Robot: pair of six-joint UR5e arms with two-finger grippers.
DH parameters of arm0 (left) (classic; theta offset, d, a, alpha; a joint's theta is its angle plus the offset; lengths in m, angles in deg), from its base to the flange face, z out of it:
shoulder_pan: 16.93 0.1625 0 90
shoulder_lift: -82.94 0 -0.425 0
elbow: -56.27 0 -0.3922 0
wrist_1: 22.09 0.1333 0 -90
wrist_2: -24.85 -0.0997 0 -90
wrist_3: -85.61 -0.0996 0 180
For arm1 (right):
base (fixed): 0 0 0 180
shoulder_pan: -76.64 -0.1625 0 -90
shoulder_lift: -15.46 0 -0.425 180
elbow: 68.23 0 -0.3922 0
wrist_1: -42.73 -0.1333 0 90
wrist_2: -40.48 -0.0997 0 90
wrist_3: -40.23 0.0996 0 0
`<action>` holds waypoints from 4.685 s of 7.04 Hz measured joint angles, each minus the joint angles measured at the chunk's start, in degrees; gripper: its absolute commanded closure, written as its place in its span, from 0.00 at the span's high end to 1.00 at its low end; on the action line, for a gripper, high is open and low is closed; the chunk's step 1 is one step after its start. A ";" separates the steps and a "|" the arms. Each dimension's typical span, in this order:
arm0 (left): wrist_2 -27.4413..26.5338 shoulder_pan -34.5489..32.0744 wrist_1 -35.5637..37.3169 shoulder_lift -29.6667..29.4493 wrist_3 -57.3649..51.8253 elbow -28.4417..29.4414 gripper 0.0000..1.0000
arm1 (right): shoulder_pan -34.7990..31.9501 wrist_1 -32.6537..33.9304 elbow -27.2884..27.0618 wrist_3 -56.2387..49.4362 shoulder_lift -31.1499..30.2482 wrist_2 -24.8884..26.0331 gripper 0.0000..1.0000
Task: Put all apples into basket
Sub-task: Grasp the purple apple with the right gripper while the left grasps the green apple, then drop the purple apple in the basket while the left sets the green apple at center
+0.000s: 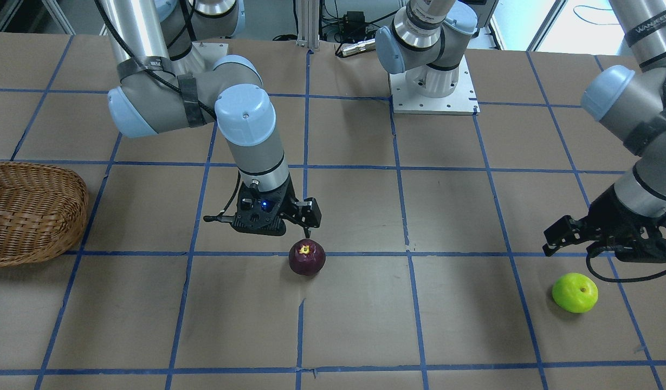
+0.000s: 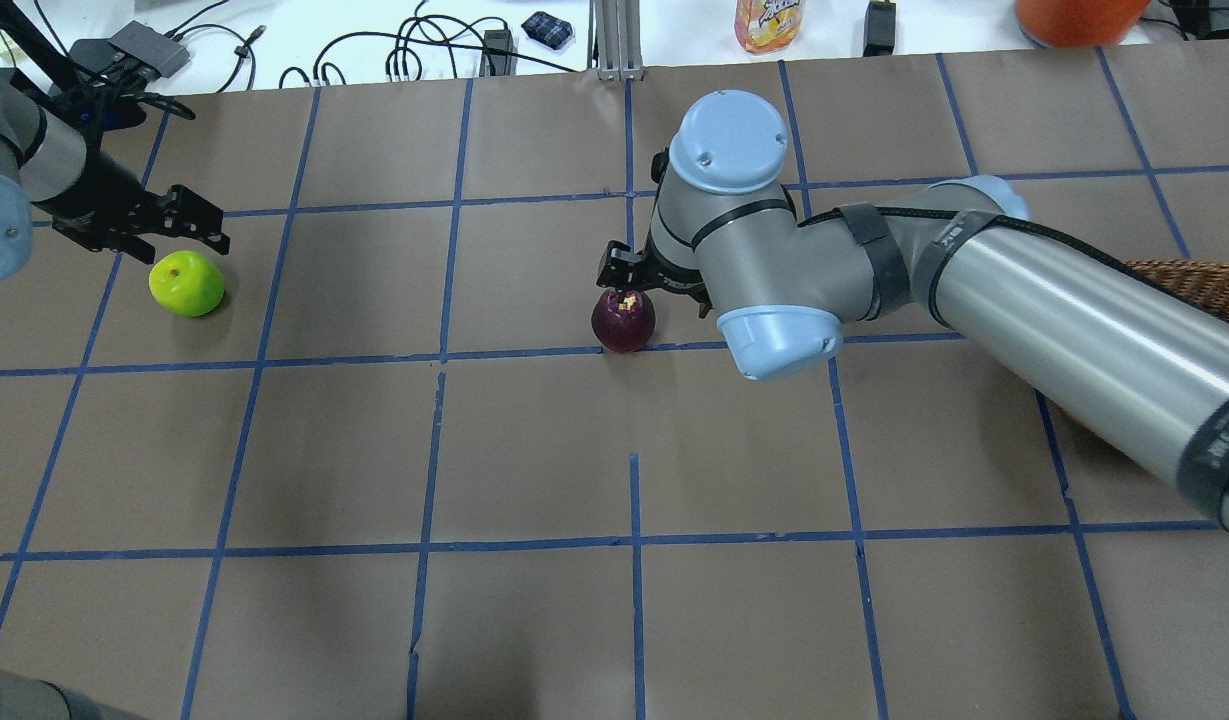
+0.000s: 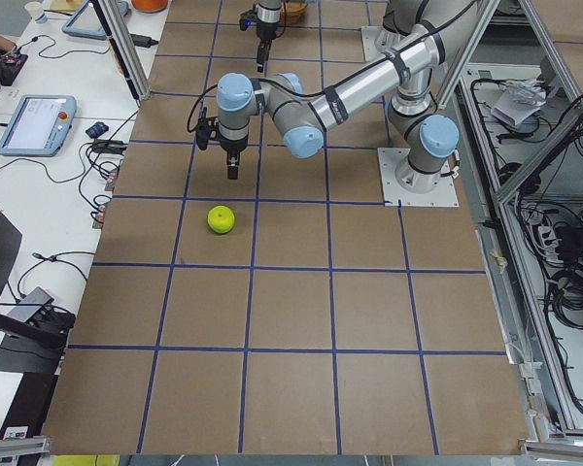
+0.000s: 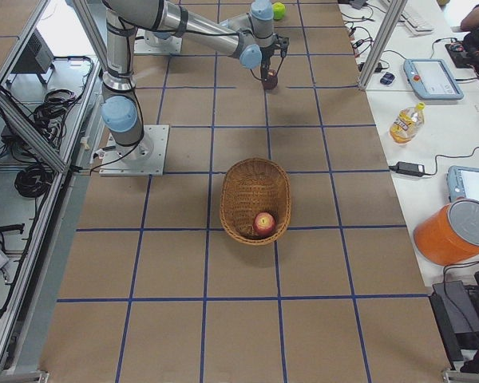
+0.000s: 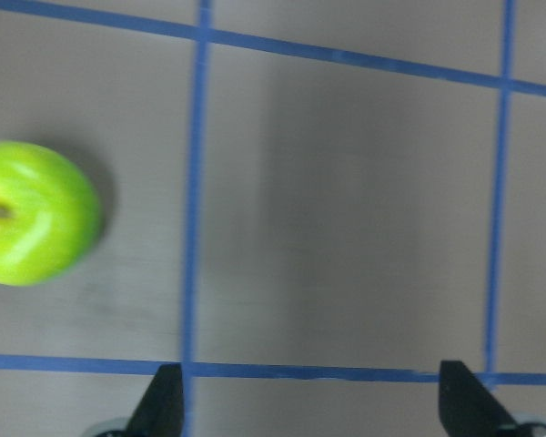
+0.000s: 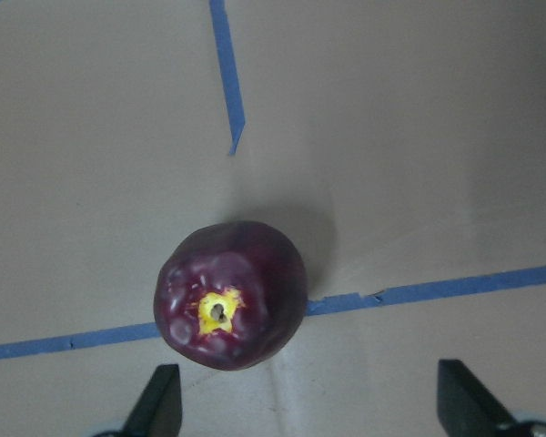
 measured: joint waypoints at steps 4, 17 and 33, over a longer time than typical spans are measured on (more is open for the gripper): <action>-5.12 0.82 5.26 -10.97 -4.21 6.40 1.00 | -1.63 1.84 3.76 2.32 5.63 0.89 1.00; -4.18 -2.59 5.07 -12.24 -2.97 7.20 0.09 | 20.82 -18.12 5.59 -34.17 -5.21 7.11 0.50; -2.16 -42.31 11.37 -8.11 49.88 2.66 1.00 | 57.87 -10.94 -4.11 -86.59 -8.38 -1.03 1.00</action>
